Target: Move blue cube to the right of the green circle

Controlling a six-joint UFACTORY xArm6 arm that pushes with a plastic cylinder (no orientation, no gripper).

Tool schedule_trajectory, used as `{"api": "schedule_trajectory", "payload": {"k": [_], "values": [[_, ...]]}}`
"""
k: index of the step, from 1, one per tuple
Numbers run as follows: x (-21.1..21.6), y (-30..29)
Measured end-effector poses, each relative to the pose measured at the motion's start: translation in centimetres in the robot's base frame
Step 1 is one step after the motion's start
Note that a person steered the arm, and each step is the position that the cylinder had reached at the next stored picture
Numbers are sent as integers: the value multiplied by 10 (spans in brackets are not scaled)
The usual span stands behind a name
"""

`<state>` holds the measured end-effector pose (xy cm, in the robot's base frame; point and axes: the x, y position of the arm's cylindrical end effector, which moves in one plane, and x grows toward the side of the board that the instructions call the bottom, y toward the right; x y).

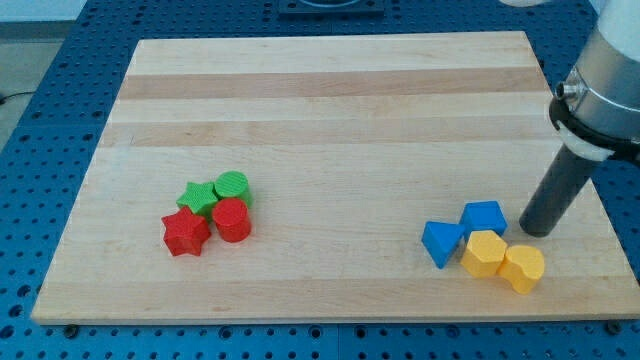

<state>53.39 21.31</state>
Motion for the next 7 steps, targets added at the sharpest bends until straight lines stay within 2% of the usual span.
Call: {"api": "schedule_trajectory", "payload": {"k": [2, 5, 7], "values": [[3, -29], [3, -131], [-1, -155]]}}
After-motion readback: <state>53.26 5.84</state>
